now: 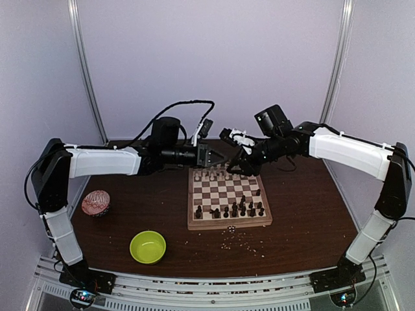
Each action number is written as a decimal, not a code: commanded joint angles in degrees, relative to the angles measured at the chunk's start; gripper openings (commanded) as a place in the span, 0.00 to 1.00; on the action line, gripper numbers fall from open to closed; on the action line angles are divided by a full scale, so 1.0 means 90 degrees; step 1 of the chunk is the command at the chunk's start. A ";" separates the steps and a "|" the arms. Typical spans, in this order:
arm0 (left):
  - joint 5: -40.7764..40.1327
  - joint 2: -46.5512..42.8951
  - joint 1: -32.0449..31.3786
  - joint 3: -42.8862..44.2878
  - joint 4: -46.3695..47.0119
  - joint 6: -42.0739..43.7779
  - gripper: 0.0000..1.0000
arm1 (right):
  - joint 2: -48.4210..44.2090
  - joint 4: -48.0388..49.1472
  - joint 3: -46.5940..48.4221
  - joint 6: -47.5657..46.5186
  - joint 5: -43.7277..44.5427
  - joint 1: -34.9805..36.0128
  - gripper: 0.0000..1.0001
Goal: Set up the chess pieces on the board
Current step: Pass from the right arm to the left, then place the knight at g8.
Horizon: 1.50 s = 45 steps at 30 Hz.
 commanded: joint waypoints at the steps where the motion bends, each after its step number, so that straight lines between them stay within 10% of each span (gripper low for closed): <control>1: -0.0086 -0.0375 -0.0017 0.0499 -0.1506 0.1471 0.01 | -0.0620 -0.0359 -0.0410 -0.0085 -0.0679 -0.0455 0.39; 13: -0.2424 -0.0962 -0.0763 0.0323 -0.5665 0.5611 0.00 | -0.1358 0.0078 -0.2025 -0.0002 -0.1234 -0.1537 0.44; 45: -0.3381 0.0491 -0.1303 0.0664 -0.5226 0.6012 0.04 | -0.1071 -0.0056 -0.1951 -0.0109 -0.1354 -0.1577 0.44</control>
